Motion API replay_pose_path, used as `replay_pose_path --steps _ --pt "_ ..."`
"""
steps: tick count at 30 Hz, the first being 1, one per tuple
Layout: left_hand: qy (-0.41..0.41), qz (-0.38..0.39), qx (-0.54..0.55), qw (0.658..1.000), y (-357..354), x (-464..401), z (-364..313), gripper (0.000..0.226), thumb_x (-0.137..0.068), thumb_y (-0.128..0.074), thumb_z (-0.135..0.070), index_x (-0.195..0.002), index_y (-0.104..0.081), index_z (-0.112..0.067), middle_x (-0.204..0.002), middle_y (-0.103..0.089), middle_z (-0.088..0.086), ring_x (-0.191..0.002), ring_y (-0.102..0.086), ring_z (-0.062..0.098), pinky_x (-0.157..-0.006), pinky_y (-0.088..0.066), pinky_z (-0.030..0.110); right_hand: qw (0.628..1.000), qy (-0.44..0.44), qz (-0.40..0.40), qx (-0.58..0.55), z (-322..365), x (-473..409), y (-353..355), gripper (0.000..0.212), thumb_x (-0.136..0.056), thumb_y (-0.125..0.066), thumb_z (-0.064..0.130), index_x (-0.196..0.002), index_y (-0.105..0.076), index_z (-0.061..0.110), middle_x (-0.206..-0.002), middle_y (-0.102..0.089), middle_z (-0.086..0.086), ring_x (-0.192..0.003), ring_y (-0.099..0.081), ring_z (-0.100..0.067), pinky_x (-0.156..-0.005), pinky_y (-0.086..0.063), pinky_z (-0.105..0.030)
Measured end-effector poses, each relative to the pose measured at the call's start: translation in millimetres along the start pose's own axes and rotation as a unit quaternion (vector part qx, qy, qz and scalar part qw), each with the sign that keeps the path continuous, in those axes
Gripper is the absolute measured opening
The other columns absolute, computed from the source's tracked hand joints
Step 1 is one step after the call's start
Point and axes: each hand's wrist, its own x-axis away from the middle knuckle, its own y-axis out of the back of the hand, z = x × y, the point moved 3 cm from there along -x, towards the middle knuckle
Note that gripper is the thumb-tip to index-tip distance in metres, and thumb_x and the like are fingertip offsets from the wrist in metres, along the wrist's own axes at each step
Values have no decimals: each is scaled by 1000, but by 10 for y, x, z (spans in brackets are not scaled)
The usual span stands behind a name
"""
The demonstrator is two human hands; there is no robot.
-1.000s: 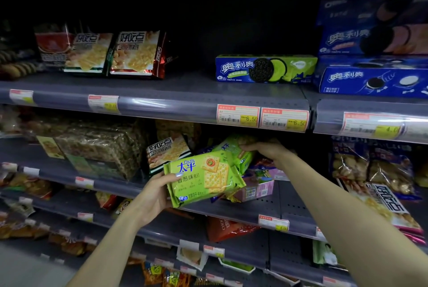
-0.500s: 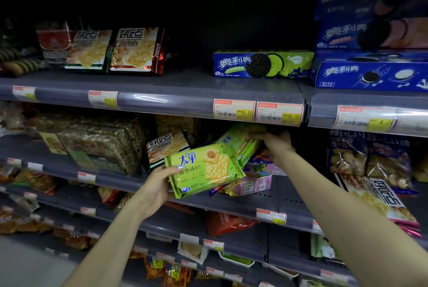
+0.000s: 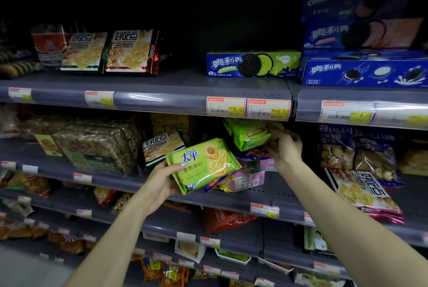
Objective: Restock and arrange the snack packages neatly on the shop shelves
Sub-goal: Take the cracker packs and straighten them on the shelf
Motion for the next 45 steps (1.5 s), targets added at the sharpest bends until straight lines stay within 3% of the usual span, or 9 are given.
replay_pose_path --steps 4,9,14,19,21,25,29,34,45 --pt "-5 -12 20 1000 -51 -15 18 32 -92 -55 -14 -123 -57 -14 -115 -69 14 -104 -65 33 -79 -56 45 998 -21 64 9 -74 225 -74 44 -77 -69 -4 -115 -48 7 -88 -62 -11 -67 -60 -18 -73 -52 -40" --pt "-23 -30 59 998 -130 -21 -17 31 -95 -52 -16 -126 -55 -19 -118 -67 13 -103 -65 34 -80 -55 50 991 -46 120 42 -325 525 -208 40 -76 -74 -1 -102 -46 11 -91 -63 -11 -60 -65 -15 -53 -52 -29" --pt "-29 -33 78 996 -41 52 -1 28 -96 -51 -21 -124 -54 -27 -119 -67 8 -105 -64 34 -83 -54 52 987 -15 118 112 -494 655 -244 47 -77 -76 6 -111 -43 6 -90 -63 -5 -64 -66 -12 -59 -52 -23" --pt "-21 -12 78 997 85 95 75 65 -79 -62 -53 -136 -47 -26 -127 -64 8 -110 -64 34 -74 -58 45 981 -7 106 160 -688 745 -291 46 -76 -79 16 -104 -43 12 -100 -64 -11 -74 -67 -21 -74 -56 -43" --pt "-19 2 64 998 109 114 67 93 -57 -75 -70 -135 -47 -27 -126 -65 6 -110 -65 33 -75 -57 45 981 2 104 165 -748 764 -312 44 -74 -80 19 -98 -43 16 -101 -64 -10 -80 -67 -23 -75 -57 -40" --pt "-23 4 68 997 107 102 72 119 -26 -88 -67 -132 -46 -31 -124 -65 3 -109 -64 33 -82 -53 54 972 27 112 204 -849 802 -361 46 -72 -81 30 -95 -43 21 -102 -66 -9 -87 -68 -24 -62 -51 -34" --pt "-19 -8 74 997 97 82 72 112 -23 -92 -58 -123 -48 -35 -121 -66 0 -107 -64 30 -83 -51 58 962 45 128 235 -875 852 -419 59 -59 -84 46 -94 -44 21 -106 -64 -11 -95 -67 -31 -78 -53 -46" --pt "-15 -33 69 997 141 51 80 72 -63 -76 -32 -130 -48 -30 -124 -65 4 -110 -63 32 -86 -51 58 945 82 145 281 -836 883 -481 49 -70 -83 32 -95 -45 12 -98 -59 -6 -82 -55 -15 -64 -45 -16" --pt "-30 -96 101 990 372 31 21 56 -76 -72 -27 -129 -55 -21 -118 -68 11 -99 -67 32 -73 -57 46 917 135 199 318 -535 521 -376 26 -78 -74 41 -81 -61 18 -74 -62 5 -74 -58 -15 -78 -53 -44"
